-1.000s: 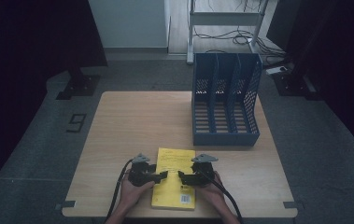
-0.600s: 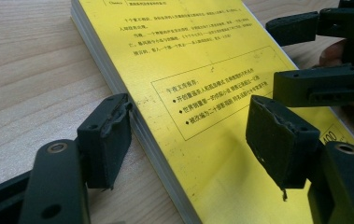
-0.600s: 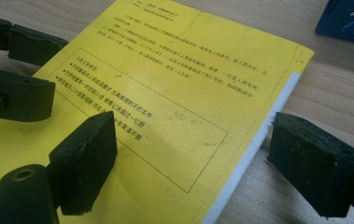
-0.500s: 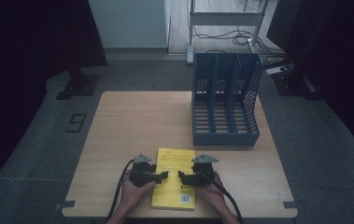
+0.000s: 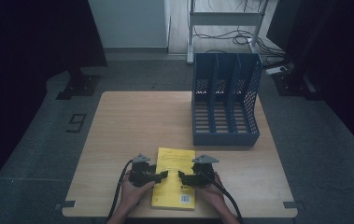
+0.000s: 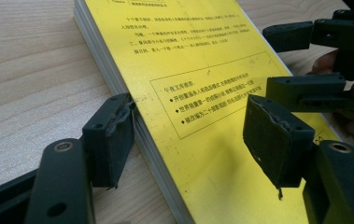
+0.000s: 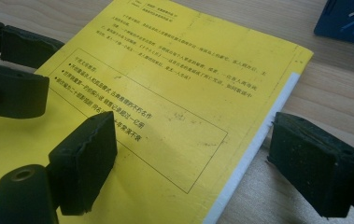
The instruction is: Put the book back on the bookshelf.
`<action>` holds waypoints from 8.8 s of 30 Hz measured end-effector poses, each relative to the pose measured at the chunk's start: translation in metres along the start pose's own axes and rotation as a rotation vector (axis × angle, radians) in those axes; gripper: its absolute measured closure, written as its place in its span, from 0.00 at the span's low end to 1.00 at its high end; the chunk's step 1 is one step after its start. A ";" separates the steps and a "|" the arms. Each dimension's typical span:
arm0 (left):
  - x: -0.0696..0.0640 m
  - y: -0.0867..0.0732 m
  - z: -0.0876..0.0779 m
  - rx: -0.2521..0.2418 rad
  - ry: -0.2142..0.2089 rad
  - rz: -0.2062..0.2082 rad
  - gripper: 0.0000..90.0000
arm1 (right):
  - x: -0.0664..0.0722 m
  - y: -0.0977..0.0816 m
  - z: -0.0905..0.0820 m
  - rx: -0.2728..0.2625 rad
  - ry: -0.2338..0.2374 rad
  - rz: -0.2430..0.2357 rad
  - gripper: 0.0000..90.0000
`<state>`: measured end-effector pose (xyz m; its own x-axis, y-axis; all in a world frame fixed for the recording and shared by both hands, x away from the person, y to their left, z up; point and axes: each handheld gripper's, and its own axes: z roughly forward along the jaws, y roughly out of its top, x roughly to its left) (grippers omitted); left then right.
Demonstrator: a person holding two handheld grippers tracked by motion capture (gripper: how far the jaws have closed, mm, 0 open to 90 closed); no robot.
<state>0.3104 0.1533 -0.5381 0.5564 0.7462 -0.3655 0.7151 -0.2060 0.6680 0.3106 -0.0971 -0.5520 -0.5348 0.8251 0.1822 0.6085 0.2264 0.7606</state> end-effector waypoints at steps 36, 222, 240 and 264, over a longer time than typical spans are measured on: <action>-0.002 0.003 -0.013 -0.081 -0.114 -0.066 0.38 | -0.001 -0.001 0.000 -0.011 0.010 0.008 0.16; -0.038 0.025 -0.042 -0.323 -0.245 0.042 0.96 | -0.009 0.006 -0.021 -0.092 0.263 0.139 0.15; -0.037 0.026 -0.042 -0.316 -0.250 0.048 0.96 | -0.009 0.006 -0.017 -0.080 0.299 0.158 0.14; -0.027 0.030 -0.049 -0.283 -0.294 0.051 0.96 | -0.013 0.007 -0.025 -0.122 0.303 0.167 0.31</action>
<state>0.2961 0.1579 -0.4764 0.7147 0.5187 -0.4692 0.5612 -0.0251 0.8273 0.3068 -0.1190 -0.5335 -0.5946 0.6508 0.4722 0.6372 0.0232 0.7703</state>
